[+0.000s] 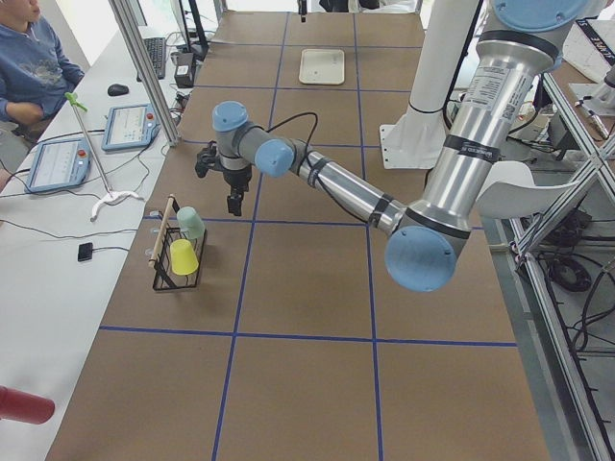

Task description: Left arm grabs green cup and hands to right arm on tray

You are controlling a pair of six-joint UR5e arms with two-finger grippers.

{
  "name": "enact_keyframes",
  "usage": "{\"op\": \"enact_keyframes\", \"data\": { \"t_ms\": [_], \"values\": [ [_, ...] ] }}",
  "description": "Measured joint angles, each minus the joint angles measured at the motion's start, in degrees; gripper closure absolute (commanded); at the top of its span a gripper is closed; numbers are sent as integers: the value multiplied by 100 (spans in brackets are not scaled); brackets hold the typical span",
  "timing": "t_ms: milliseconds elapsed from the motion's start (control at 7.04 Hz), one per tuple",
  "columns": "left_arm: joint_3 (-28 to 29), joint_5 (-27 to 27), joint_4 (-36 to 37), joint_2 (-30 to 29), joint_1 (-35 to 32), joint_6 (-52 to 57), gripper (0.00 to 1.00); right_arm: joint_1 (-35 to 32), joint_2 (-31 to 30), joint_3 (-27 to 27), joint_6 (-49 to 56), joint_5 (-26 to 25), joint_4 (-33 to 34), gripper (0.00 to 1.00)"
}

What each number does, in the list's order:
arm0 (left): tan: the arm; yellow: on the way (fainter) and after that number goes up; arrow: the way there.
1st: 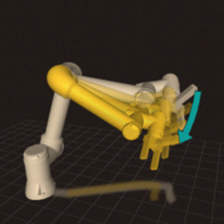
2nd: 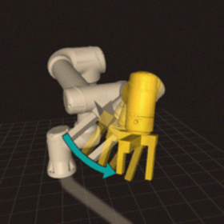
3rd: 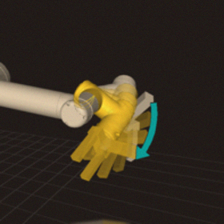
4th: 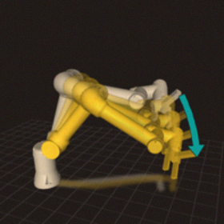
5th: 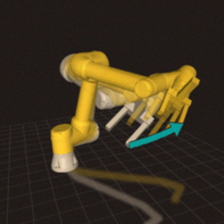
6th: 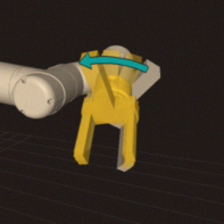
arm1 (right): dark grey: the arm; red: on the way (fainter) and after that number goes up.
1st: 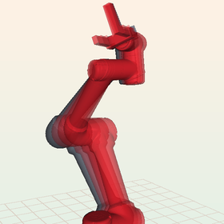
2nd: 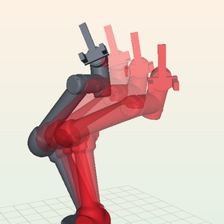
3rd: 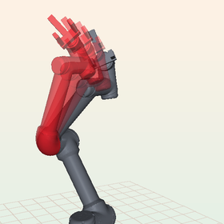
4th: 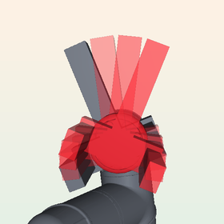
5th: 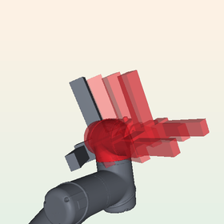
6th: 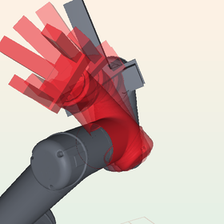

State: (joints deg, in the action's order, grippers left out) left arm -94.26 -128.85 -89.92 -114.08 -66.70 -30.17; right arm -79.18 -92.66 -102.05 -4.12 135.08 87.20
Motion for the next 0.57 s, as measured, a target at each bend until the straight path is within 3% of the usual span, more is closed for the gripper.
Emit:
{"op": "enact_keyframes", "data": {
  "t_ms": [284, 568],
  "values": [
    [1088, 81, -120, -832, 58, 14, 1, 57, 79, 64, -2, -5, -9, 0],
    [1267, 216, -200, -989, 52, 13, 1, 66, 104, 75, -7, 5, -10, 0]
  ]
}}
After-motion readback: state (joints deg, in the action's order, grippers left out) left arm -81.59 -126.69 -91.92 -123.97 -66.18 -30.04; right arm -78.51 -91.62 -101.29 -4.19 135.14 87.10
